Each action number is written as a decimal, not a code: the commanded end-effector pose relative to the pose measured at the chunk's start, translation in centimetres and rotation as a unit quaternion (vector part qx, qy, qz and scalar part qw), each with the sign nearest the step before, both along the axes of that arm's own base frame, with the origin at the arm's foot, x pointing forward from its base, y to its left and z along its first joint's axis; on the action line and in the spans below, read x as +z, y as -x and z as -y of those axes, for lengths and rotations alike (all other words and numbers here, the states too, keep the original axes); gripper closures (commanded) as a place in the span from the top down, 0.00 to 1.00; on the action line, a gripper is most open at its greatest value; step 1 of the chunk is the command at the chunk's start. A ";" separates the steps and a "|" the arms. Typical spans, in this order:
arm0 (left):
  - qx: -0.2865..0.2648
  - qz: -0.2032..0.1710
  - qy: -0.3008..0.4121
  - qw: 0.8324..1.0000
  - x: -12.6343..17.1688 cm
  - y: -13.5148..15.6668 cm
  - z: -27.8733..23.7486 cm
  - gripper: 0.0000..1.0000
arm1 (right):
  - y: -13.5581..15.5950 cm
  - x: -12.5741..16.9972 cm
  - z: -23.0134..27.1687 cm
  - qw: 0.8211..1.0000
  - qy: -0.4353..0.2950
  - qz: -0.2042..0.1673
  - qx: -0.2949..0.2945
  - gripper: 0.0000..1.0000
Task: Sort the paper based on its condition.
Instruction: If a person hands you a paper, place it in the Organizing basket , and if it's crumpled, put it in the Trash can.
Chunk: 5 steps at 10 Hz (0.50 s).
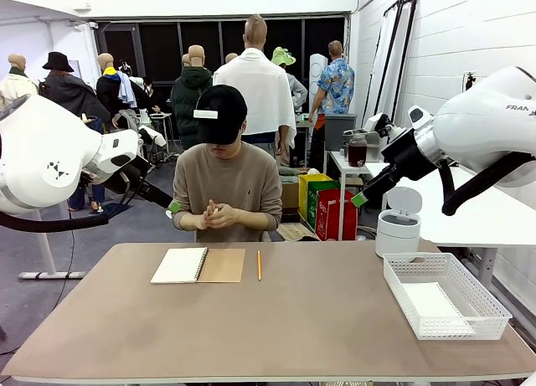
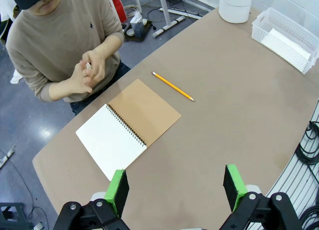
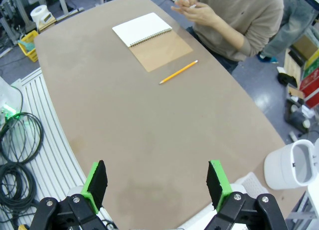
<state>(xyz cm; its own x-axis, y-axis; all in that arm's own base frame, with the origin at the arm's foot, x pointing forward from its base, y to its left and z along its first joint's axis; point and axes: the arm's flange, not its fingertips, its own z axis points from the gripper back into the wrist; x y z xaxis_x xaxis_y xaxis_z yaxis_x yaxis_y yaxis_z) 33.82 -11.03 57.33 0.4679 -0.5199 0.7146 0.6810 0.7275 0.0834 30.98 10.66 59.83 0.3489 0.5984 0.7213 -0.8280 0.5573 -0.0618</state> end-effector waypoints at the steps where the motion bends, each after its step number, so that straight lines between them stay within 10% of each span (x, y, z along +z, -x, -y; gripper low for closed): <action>1: -0.002 -0.002 0.003 1.000 0.0 0.0 -0.1 1.00 | 0.0 0.0 0.0 1.000 0.000 0.000 0.000 1.00; 5: -0.002 -0.002 0.003 1.000 0.0 0.0 -0.1 1.00 | 0.0 0.0 0.0 1.000 0.000 0.000 0.000 1.00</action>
<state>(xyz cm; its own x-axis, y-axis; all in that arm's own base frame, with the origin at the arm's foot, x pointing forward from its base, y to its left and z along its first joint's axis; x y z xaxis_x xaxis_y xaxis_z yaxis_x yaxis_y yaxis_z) 33.82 -11.03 57.33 0.4679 -0.5199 0.7146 0.6810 0.7275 0.0834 30.98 10.66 59.83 0.3489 0.5983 0.7213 -0.8280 0.5573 -0.0618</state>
